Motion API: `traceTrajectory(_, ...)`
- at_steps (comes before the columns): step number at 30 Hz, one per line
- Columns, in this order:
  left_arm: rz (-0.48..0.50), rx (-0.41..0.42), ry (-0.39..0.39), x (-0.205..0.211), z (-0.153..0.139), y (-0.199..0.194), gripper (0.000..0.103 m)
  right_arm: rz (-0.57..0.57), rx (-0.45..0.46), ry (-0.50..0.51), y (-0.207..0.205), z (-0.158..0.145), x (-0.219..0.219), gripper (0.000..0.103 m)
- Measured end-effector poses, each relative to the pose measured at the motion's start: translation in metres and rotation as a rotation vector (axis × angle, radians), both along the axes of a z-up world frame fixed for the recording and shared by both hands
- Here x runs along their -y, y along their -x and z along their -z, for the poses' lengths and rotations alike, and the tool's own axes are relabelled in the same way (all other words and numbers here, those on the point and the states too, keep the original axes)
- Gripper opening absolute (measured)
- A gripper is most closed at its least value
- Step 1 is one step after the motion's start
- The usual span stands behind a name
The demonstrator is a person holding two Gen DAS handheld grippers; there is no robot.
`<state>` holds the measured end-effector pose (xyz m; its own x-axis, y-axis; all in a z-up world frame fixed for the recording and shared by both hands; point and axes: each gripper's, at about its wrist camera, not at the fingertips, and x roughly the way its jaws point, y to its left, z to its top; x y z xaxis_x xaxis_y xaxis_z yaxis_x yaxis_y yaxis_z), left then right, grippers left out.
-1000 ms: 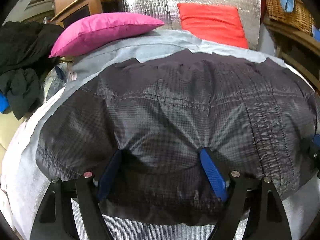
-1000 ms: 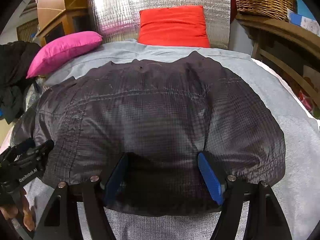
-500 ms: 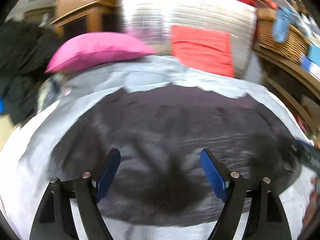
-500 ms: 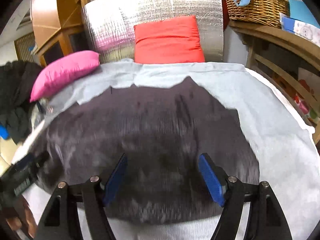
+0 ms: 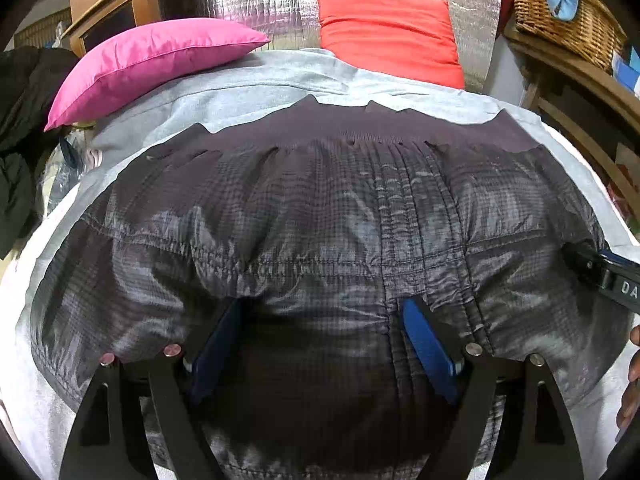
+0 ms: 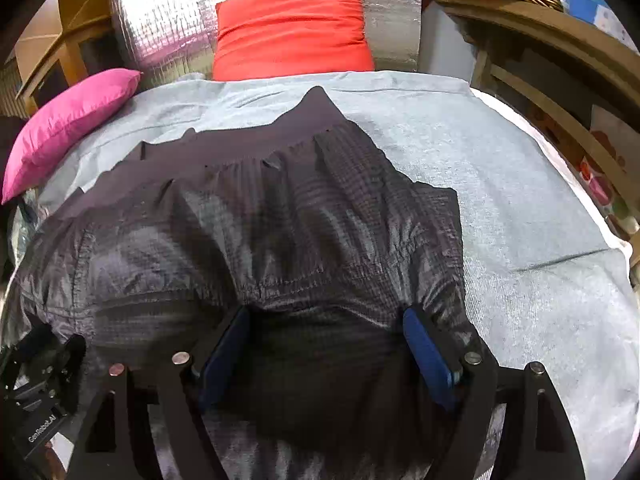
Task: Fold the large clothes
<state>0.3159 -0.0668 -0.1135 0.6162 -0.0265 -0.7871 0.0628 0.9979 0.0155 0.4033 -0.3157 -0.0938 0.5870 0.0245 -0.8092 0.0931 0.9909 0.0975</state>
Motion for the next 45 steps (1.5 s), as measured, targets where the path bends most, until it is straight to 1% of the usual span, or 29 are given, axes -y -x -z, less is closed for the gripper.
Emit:
traceTrajectory(2, -0.001, 0.007, 0.015, -0.007, -0.006, -0.001, 0.084, 0.012, 0.016, 0.002, 0.010, -0.010, -0.002, 0.082)
traceTrajectory(5, -0.014, 0.036, 0.042, -0.018, -0.018, 0.009, 0.084, 0.000, 0.087, -0.026, 0.036, -0.027, -0.006, 0.082)
traceTrajectory(8, -0.025, 0.075, 0.040, -0.028, -0.031, 0.022, 0.084, -0.039, 0.121, -0.041, 0.054, -0.038, -0.020, 0.082)
traceTrajectory(10, -0.044, 0.100, 0.042, -0.041, -0.039, 0.032, 0.084, -0.078, 0.138, -0.029, 0.063, -0.043, -0.036, 0.082)
traceTrajectory(12, -0.071, 0.127, 0.034, -0.058, -0.045, 0.044, 0.084, -0.111, 0.159, -0.012, 0.072, -0.047, -0.053, 0.082)
traceTrajectory(14, -0.132, 0.160, -0.004, -0.080, -0.046, 0.055, 0.084, -0.156, 0.178, -0.006, 0.080, -0.050, -0.071, 0.082)
traceTrajectory(15, -0.158, 0.160, -0.020, -0.090, -0.044, 0.056, 0.084, -0.178, 0.186, -0.002, 0.083, -0.050, -0.080, 0.082)
traceTrajectory(17, -0.204, 0.126, -0.041, -0.110, -0.033, 0.055, 0.084, -0.205, 0.188, 0.004, 0.086, -0.044, -0.090, 0.082)
traceTrajectory(19, -0.244, 0.091, -0.057, -0.126, -0.020, 0.053, 0.084, -0.214, 0.165, 0.013, 0.085, -0.031, -0.102, 0.082)
traceTrajectory(20, -0.261, 0.071, -0.071, -0.131, -0.011, 0.051, 0.084, -0.219, 0.139, 0.028, 0.083, -0.021, -0.107, 0.082)
traceTrajectory(21, -0.269, 0.041, -0.081, -0.135, -0.001, 0.048, 0.085, -0.217, 0.096, 0.058, 0.079, -0.007, -0.109, 0.082)
traceTrajectory(22, -0.257, 0.024, -0.083, -0.137, 0.009, 0.047, 0.087, -0.216, 0.072, 0.068, 0.077, 0.003, -0.109, 0.083)
traceTrajectory(23, -0.248, 0.036, -0.098, -0.136, 0.013, 0.049, 0.087, -0.216, 0.076, 0.063, 0.077, 0.010, -0.108, 0.086)
traceTrajectory(24, -0.245, 0.049, -0.111, -0.134, 0.013, 0.051, 0.087, -0.213, 0.086, 0.065, 0.078, 0.011, -0.107, 0.086)
traceTrajectory(26, -0.250, 0.050, -0.132, -0.130, 0.011, 0.051, 0.087, -0.212, 0.072, 0.068, 0.078, 0.009, -0.106, 0.086)
traceTrajectory(29, -0.258, 0.049, -0.124, -0.128, 0.012, 0.052, 0.087, -0.200, 0.060, 0.043, 0.076, 0.001, -0.098, 0.086)
traceTrajectory(33, -0.256, 0.051, -0.125, -0.127, 0.010, 0.054, 0.087, -0.166, 0.118, 0.005, 0.072, -0.024, -0.087, 0.086)
traceTrajectory(37, -0.260, 0.047, -0.117, -0.132, 0.011, 0.051, 0.087, -0.185, 0.120, 0.019, 0.048, -0.041, -0.092, 0.086)
traceTrajectory(40, -0.259, 0.043, -0.110, -0.133, 0.011, 0.051, 0.087, -0.206, 0.087, 0.008, 0.021, -0.047, -0.103, 0.086)
traceTrajectory(44, -0.254, 0.041, -0.110, -0.134, 0.012, 0.050, 0.088, -0.201, 0.055, 0.039, -0.014, -0.046, -0.117, 0.086)
traceTrajectory(45, -0.256, 0.041, -0.109, -0.134, 0.012, 0.050, 0.088, -0.205, 0.025, 0.043, -0.023, -0.040, -0.121, 0.086)
